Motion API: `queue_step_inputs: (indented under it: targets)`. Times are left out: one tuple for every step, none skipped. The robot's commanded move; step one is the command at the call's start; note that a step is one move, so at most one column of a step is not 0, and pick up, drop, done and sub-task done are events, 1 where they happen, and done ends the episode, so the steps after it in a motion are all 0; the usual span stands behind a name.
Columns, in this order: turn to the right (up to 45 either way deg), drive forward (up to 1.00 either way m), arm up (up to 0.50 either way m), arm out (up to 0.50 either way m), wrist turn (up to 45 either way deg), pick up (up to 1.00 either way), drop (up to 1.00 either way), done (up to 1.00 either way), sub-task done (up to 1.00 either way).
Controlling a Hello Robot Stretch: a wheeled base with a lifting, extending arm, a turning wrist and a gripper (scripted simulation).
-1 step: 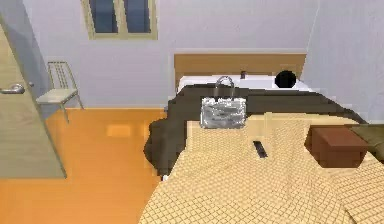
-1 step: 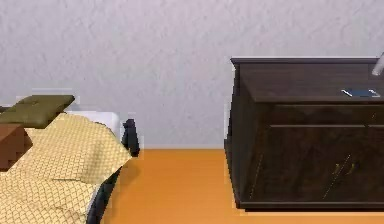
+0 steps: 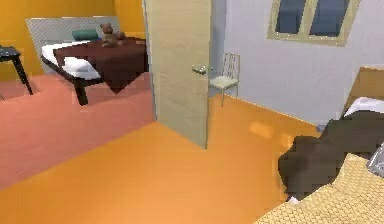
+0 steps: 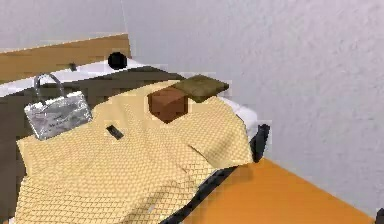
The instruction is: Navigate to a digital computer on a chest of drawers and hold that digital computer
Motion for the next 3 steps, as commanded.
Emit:
queue_step_inputs:
  targets:
    - [-45.0, 0.0, 0.0, 0.0, 0.0, 0.0, 0.0, 0.0, 0.0]
    - [-27.0, 0.0, 0.0, 0.0, 0.0, 0.0, 0.0, 0.0, 0.0]
    - [0.0, 0.3, 0.0, 0.0, 0.0, 0.0, 0.0, 0.0, 0.0]
